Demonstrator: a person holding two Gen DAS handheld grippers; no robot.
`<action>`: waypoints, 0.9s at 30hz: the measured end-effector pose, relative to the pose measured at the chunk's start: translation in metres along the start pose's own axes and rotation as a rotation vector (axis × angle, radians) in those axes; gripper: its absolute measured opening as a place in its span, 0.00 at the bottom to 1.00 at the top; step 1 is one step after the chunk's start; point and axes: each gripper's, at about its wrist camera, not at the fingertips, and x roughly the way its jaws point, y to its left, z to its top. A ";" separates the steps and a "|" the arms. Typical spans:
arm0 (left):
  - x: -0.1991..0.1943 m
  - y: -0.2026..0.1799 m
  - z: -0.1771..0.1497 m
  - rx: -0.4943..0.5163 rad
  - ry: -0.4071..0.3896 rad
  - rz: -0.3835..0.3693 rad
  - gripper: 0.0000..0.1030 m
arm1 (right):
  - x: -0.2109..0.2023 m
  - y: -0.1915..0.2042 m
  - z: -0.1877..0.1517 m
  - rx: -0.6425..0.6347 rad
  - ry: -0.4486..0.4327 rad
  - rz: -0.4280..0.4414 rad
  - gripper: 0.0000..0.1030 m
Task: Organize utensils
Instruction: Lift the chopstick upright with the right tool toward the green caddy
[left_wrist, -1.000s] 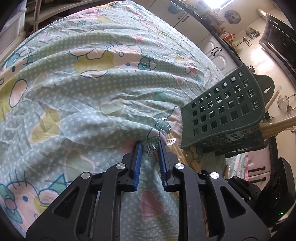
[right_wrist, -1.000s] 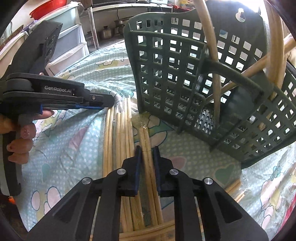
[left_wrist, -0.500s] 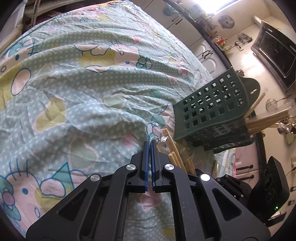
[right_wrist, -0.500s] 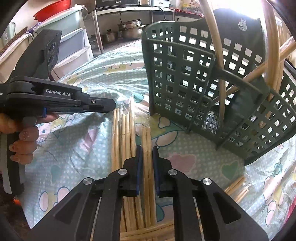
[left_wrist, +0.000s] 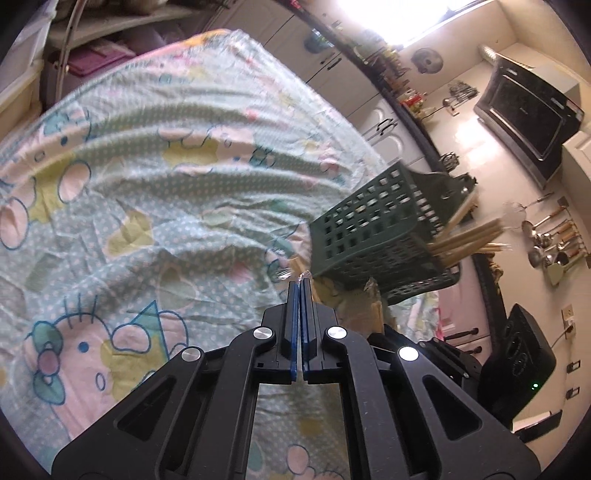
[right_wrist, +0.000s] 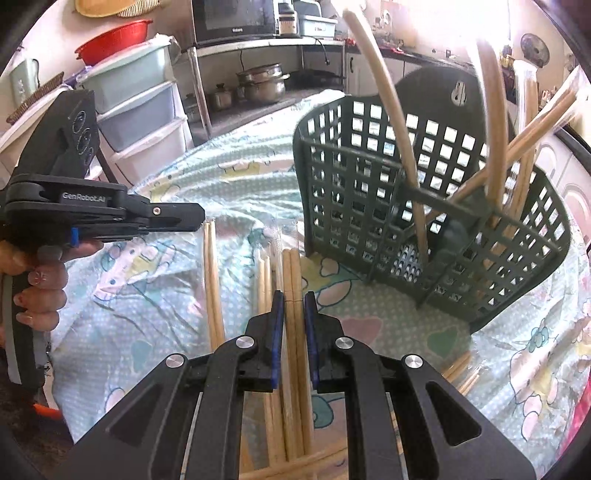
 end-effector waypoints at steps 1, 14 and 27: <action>-0.005 -0.004 0.000 0.009 -0.011 -0.006 0.00 | -0.004 0.001 0.001 0.000 -0.011 0.005 0.11; -0.052 -0.058 0.000 0.128 -0.096 -0.085 0.00 | -0.056 0.009 0.015 -0.017 -0.144 0.031 0.06; -0.067 -0.097 -0.004 0.212 -0.115 -0.127 0.00 | -0.107 0.003 0.016 0.032 -0.263 0.012 0.06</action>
